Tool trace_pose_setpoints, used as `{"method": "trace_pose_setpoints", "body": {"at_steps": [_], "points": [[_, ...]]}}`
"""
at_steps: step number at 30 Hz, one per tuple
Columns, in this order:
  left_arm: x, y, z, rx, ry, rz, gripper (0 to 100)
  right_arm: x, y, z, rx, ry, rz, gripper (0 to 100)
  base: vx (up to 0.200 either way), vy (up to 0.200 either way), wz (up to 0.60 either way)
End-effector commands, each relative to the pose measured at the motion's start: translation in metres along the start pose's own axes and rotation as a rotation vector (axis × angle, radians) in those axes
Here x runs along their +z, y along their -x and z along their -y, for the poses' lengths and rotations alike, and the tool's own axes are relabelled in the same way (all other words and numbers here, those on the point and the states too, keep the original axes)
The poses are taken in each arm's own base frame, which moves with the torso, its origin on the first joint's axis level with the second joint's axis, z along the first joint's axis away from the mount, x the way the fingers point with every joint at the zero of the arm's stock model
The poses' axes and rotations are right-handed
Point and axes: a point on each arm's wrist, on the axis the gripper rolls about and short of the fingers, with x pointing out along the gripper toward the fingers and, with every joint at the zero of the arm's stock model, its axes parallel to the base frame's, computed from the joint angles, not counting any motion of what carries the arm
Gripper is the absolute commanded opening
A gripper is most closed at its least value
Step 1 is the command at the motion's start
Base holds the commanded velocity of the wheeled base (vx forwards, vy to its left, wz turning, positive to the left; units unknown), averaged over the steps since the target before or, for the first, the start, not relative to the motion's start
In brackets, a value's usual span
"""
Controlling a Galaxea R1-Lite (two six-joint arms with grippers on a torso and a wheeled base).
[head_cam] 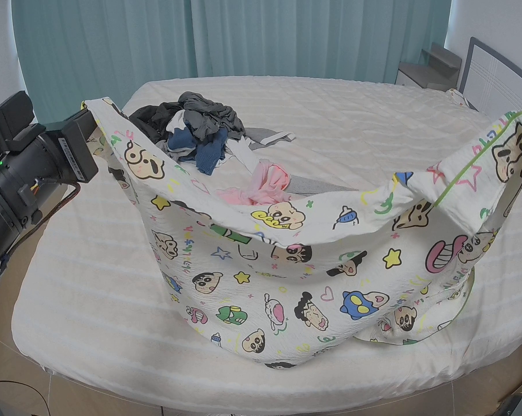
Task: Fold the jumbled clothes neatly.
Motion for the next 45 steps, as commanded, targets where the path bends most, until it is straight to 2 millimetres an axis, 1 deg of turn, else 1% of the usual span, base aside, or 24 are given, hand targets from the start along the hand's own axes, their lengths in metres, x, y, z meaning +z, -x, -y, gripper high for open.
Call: {"method": "trace_pose_setpoints", "body": {"at_steps": [1,14,36,45], "points": [[0.0,-0.001,0.0,0.001,0.0,-0.001,0,0.002,0.0,-0.001,0.003,0.002,0.003,0,0.0,-0.2,0.0],[0.001,-0.002,0.0,0.001,-0.001,0.002,0,0.005,0.0,-0.003,0.009,0.007,0.013,0,0.0,-0.2,0.0],[0.001,-0.009,0.002,0.001,-0.002,0.002,0,0.011,-0.003,-0.002,-0.006,0.016,0.031,0,0.0,-0.2,0.0],[0.001,-0.007,0.002,0.002,-0.002,0.001,0,0.01,0.0,-0.003,-0.006,0.015,0.031,0,0.0,-0.2,0.0]]}}
